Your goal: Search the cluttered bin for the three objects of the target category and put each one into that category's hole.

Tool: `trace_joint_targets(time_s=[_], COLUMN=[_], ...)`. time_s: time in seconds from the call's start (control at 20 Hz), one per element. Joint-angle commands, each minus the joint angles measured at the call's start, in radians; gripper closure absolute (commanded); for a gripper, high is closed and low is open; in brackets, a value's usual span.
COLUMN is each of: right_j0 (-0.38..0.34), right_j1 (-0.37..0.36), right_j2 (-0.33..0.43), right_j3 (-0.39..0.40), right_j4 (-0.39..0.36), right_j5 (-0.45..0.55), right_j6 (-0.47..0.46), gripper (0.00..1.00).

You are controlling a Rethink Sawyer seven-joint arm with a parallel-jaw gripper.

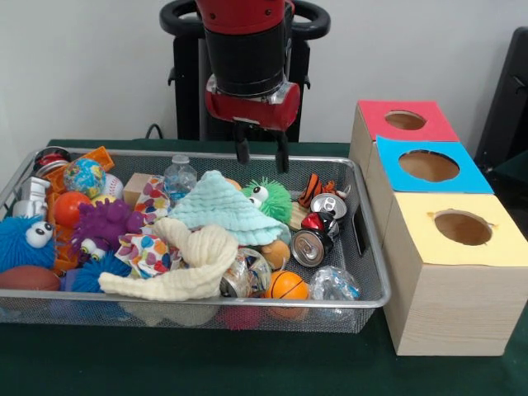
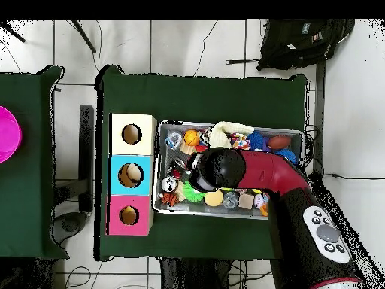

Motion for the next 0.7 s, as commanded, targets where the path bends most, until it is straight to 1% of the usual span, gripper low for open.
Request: trace_joint_targets(time_s=[0.05, 0.1, 0.25, 0.3, 0.4, 0.5, 0.6, 0.7], right_j0=[-0.085, -0.087, -0.090, -0.087, -0.085, -0.082, -0.079, -0.084], right_j1=[-0.055, -0.069, -0.099, -0.119, -0.159, -0.199, -0.222, -0.226], right_j2=[0.113, 0.117, 0.129, 0.130, 0.138, 0.138, 0.135, 0.138], right_j3=[0.112, 0.127, 0.123, 0.140, 0.159, 0.162, 0.157, 0.161], right_j4=[-0.027, -0.020, -0.010, -0.012, 0.005, 0.015, 0.016, 0.021], right_j5=[-0.147, -0.145, -0.115, -0.123, -0.106, -0.074, -0.048, -0.044], right_j6=[-0.128, -0.120, -0.109, -0.100, -0.086, -0.084, -0.083, -0.083], gripper=[0.00, 0.00, 0.00, 0.00, 0.00, 0.00, 0.00, 0.00])
